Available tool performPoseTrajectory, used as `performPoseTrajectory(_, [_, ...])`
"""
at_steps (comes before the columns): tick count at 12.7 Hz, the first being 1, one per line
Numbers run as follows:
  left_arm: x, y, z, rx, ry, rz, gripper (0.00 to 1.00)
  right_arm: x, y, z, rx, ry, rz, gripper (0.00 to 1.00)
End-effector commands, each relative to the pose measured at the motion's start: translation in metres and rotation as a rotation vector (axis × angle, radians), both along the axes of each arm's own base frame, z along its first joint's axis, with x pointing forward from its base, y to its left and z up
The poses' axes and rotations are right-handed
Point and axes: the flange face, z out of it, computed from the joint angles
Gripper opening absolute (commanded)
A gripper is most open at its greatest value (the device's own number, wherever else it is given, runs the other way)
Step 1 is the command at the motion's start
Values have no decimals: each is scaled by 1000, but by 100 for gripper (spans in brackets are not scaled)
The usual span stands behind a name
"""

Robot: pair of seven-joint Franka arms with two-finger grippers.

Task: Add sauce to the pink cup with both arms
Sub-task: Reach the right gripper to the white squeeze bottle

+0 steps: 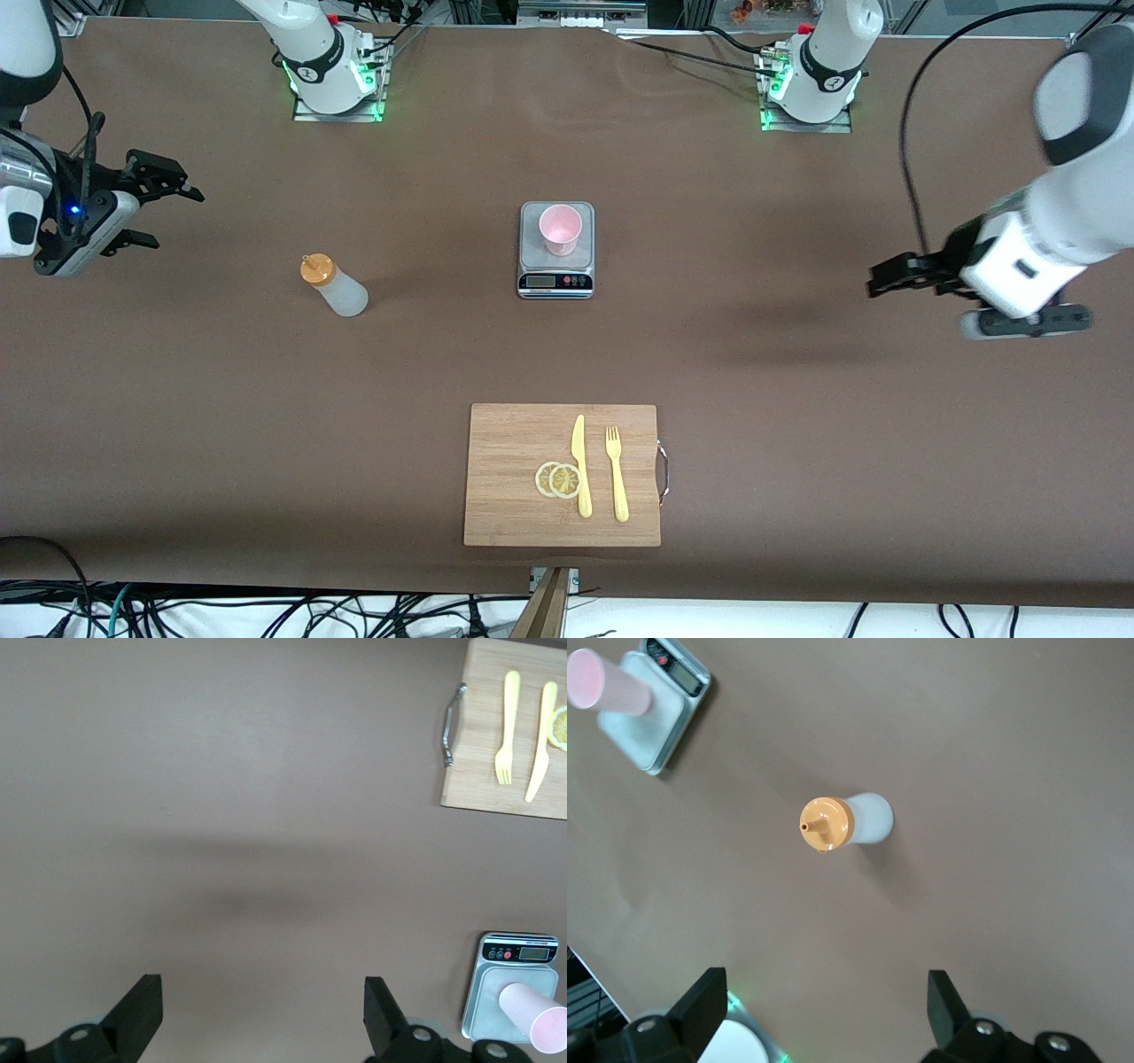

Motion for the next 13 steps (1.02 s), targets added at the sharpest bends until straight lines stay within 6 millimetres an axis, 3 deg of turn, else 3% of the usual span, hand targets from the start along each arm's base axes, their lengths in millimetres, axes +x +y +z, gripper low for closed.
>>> performPoseTrajectory(1, [-14, 24, 22, 39, 11, -53, 100, -9, -28, -42, 146, -47, 97, 100])
performPoseTrajectory(3, [-23, 34, 30, 60, 21, -82, 100, -8, -50, -86, 289, -67, 185, 100])
performPoseTrajectory(6, [-24, 31, 26, 81, 30, -122, 100, -7, -77, -151, 498, -184, 331, 100])
performPoseTrajectory(13, [-22, 23, 23, 81, 57, -135, 100, -11, -61, -250, 962, -403, 577, 100])
